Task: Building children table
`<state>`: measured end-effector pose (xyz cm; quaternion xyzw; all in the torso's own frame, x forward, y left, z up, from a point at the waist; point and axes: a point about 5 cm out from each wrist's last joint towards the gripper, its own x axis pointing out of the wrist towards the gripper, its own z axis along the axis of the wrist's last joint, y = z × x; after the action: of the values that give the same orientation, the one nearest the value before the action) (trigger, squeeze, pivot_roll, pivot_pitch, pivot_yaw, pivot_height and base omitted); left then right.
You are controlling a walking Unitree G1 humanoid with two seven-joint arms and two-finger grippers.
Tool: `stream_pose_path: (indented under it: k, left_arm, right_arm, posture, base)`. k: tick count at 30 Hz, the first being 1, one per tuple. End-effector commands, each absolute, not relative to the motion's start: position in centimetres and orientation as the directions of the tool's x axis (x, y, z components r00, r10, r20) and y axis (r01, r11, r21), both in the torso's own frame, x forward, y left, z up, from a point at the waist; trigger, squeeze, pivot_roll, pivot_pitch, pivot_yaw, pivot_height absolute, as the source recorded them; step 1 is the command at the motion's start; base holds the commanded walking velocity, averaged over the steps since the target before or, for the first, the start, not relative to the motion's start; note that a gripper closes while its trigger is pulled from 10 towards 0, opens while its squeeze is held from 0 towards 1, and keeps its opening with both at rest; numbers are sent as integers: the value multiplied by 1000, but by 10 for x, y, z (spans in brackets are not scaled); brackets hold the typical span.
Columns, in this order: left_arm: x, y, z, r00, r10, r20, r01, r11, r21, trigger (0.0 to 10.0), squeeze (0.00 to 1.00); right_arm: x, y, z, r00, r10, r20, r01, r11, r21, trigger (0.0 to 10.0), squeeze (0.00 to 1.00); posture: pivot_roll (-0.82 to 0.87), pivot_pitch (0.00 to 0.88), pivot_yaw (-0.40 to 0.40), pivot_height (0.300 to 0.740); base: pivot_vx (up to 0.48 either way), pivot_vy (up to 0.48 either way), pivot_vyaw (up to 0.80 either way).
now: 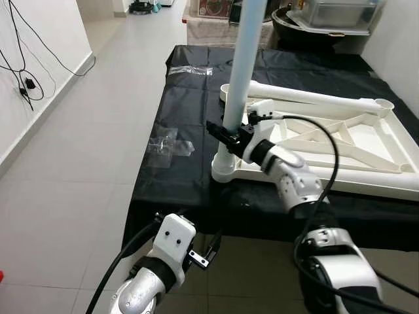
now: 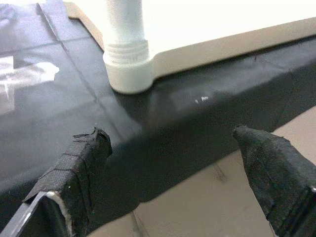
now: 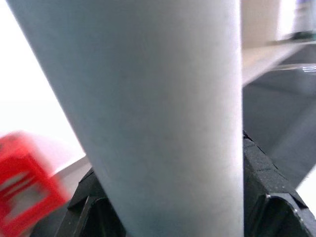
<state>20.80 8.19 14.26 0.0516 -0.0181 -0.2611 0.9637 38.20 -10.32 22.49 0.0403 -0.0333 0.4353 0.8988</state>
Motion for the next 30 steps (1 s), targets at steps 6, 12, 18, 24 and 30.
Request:
stream_pose_path:
  k: [6,12,18,24,30]
  left_arm:
    - [209,89,145,910,-409,70,399,908,126,10000,0]
    - [208,92,147,934,-344,101,327,933,152,10000,0]
    - [212,100,148,956,-262,136,238,957,169,10000,0]
    - [214,101,143,958,-257,123,236,958,166,10000,0]
    - [215,100,142,959,-257,119,236,957,167,10000,0]
  right_arm:
    - [375,-76,217,419,908,21,-908,418,27,10000,0]
    - [383,-77,211,523,852,-9,-852,523,14,1765,0]
    - [399,-109,196,882,468,-57,-470,882,-26,0,0]
    - [385,-149,186,977,-208,-53,213,972,98,0,0]
    - [373,-118,182,961,-257,-105,275,932,237,0,0]
  posture:
    - [74,54,-79,740]
    - [75,41,-85,740]
    - [71,41,-90,740]
    - [58,44,-78,740]
    - [60,50,-76,740]
  base:
    - [0,0,0]
    - [0,0,0]
    - [0,0,0]
    - [0,0,0]
    - [0,0,0]
